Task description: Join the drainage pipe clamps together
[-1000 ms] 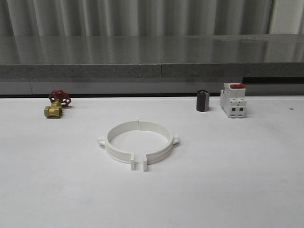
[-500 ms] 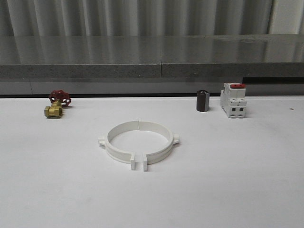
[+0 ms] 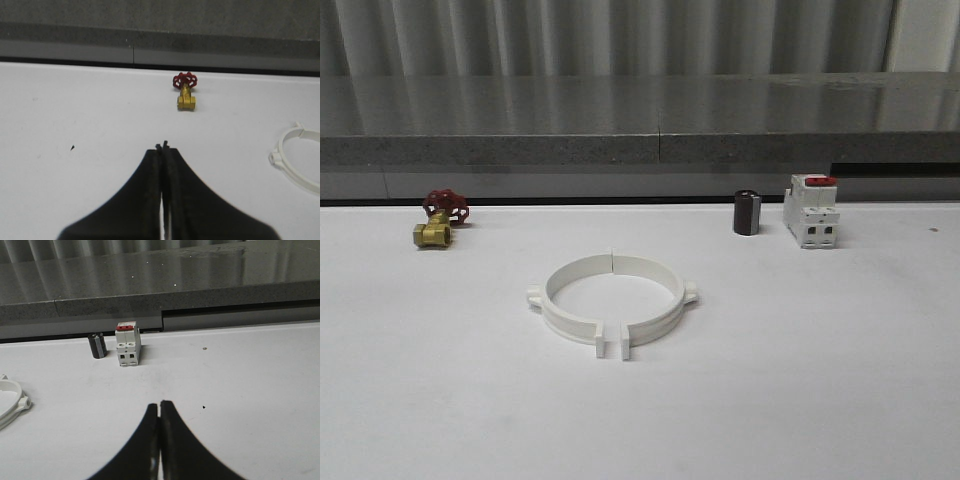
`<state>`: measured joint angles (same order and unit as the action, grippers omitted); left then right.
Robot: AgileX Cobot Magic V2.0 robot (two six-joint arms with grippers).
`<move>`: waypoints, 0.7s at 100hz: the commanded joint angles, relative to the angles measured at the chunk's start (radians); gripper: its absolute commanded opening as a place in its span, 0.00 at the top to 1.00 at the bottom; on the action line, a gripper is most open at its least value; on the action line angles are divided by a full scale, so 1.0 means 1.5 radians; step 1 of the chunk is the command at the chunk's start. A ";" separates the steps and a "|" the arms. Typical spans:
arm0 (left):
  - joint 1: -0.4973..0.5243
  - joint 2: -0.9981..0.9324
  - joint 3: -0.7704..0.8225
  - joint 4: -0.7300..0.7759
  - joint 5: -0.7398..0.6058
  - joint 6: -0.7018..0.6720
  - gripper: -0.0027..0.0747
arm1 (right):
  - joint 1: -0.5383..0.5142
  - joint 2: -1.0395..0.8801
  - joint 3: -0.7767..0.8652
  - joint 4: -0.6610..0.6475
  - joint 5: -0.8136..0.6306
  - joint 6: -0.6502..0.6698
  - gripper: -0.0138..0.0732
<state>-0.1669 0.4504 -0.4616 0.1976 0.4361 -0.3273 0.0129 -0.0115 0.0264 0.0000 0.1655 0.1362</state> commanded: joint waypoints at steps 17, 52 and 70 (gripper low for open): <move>0.003 -0.044 0.052 -0.053 -0.248 0.026 0.99 | 0.001 -0.013 -0.010 0.000 -0.051 0.001 0.98; 0.053 -0.205 0.206 -0.132 -0.277 0.123 0.99 | 0.001 -0.013 -0.010 0.000 -0.051 0.001 0.98; 0.086 -0.279 0.274 -0.140 -0.278 0.123 0.99 | 0.001 -0.013 -0.010 0.000 -0.051 0.001 0.98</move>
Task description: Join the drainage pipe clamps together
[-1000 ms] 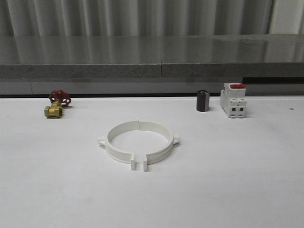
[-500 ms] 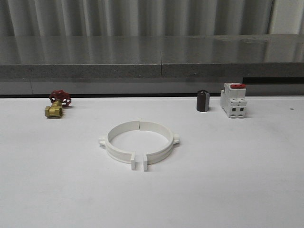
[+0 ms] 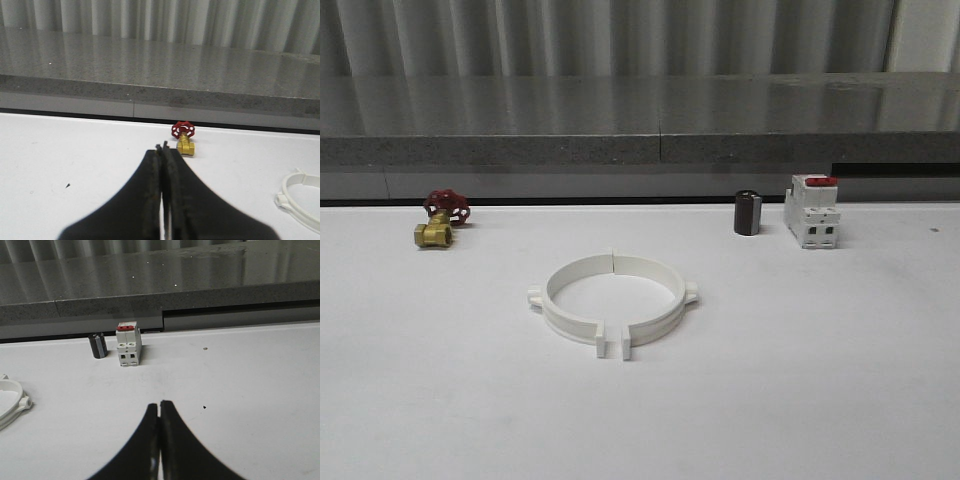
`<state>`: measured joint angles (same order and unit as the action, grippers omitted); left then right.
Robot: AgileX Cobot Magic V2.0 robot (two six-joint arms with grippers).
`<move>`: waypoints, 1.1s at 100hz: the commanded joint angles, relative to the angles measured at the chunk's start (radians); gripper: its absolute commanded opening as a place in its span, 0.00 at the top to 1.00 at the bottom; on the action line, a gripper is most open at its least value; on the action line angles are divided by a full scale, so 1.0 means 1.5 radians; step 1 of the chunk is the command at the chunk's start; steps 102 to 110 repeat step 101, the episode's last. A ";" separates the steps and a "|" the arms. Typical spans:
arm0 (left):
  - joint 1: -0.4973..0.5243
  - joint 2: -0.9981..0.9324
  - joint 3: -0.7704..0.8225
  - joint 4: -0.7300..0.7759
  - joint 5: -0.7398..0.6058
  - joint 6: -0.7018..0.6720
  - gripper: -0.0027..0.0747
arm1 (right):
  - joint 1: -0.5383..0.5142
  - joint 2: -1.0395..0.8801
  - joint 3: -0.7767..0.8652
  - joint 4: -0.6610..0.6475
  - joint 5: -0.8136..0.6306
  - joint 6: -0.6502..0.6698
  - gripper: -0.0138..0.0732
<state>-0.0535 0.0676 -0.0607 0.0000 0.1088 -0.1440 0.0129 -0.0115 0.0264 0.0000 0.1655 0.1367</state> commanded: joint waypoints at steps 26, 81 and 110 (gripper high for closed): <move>0.011 -0.069 0.061 0.006 -0.100 0.001 0.99 | 0.001 -0.013 -0.010 0.000 -0.051 0.001 0.98; 0.011 -0.069 0.061 0.016 -0.105 0.001 0.99 | 0.001 -0.013 -0.010 0.000 -0.051 0.001 0.98; 0.011 -0.069 0.061 0.016 -0.105 0.001 0.99 | 0.001 -0.013 -0.010 0.000 -0.051 0.001 0.98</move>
